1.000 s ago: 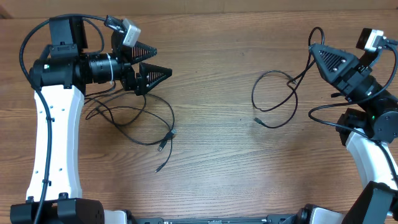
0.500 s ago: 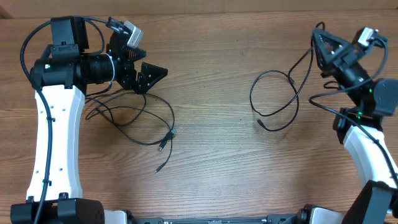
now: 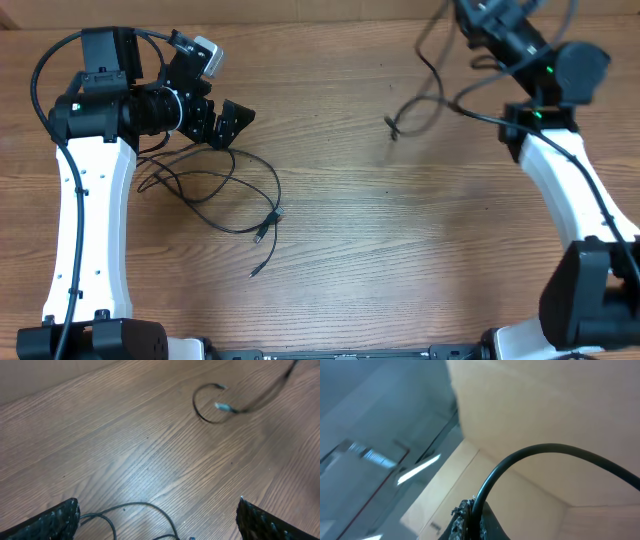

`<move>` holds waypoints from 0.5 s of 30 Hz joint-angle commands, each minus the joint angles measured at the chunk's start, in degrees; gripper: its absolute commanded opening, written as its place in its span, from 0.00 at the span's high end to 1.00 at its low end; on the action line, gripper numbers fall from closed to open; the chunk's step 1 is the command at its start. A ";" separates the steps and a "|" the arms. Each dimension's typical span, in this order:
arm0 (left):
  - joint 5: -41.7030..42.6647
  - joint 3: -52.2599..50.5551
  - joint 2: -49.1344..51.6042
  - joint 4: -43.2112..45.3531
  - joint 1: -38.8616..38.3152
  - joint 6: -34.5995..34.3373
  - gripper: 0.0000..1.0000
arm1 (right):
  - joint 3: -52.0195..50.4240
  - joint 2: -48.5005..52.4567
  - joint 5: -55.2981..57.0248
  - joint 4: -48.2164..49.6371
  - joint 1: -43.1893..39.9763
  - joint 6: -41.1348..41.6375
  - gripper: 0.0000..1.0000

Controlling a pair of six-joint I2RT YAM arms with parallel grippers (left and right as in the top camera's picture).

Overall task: Untangle cables
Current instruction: 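Carry the held cable up-right with the right gripper and drop it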

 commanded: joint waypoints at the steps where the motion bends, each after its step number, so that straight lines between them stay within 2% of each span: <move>1: -1.01 0.44 -0.74 0.04 -0.37 -0.33 0.01 | 6.47 1.70 2.38 0.15 2.45 -0.59 0.96; 4: -1.01 0.44 -0.74 0.04 -0.37 -0.33 0.00 | 10.97 2.08 2.38 0.15 3.45 -0.79 0.96; 7: -1.01 0.44 -0.74 0.04 -0.37 -0.33 0.00 | 14.40 2.05 2.29 -1.09 3.30 -4.35 0.96; 15: -1.01 0.44 -0.74 0.04 -0.37 -0.33 0.00 | 16.79 2.56 5.81 -26.91 -3.89 -23.19 0.96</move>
